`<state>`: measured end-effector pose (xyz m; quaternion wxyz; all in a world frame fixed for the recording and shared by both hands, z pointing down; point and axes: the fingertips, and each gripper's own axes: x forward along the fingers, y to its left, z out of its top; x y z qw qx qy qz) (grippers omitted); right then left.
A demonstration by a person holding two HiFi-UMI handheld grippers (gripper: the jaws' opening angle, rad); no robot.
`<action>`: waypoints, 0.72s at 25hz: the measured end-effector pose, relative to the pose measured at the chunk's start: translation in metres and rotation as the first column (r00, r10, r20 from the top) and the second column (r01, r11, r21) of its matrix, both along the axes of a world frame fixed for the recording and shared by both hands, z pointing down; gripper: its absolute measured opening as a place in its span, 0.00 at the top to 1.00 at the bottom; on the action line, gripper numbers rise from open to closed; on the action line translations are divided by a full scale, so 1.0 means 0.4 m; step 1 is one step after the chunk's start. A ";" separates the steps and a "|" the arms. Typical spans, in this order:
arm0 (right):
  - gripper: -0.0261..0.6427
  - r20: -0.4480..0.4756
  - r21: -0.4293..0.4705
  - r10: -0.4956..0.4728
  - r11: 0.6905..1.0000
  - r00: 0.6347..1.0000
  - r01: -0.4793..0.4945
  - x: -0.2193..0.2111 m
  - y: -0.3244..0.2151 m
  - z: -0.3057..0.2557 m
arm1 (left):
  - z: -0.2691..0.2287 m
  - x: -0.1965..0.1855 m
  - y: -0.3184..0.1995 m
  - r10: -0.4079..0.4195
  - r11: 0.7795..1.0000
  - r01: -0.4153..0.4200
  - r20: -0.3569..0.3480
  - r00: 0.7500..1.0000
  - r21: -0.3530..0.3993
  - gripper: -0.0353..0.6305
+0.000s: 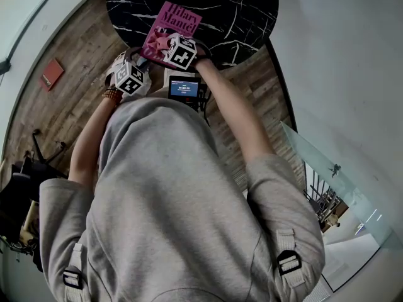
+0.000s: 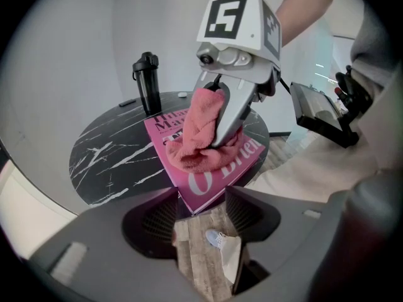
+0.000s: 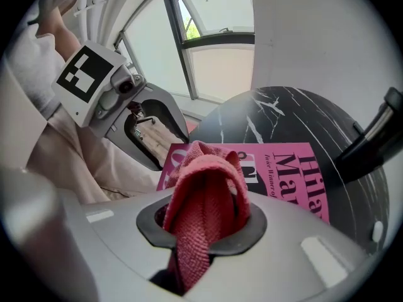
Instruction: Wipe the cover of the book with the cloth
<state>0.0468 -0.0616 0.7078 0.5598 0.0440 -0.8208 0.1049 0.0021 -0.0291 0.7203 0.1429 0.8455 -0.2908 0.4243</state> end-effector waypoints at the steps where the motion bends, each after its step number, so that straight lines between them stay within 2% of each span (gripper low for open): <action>1: 0.82 0.003 -0.006 -0.005 1.000 1.000 0.005 -0.002 0.007 0.000 | 0.000 0.000 0.000 0.001 1.000 -0.001 0.000 1.000 0.001 0.59; 14: 0.82 0.035 -0.063 -0.049 0.997 0.998 0.051 -0.035 0.071 -0.010 | 0.001 0.000 0.001 0.006 1.000 -0.007 -0.012 1.000 -0.014 0.59; 18: 0.81 0.040 -0.116 -0.081 0.990 0.996 0.085 -0.043 0.094 -0.008 | 0.003 -0.003 0.001 0.008 1.000 -0.009 -0.022 1.000 -0.023 0.58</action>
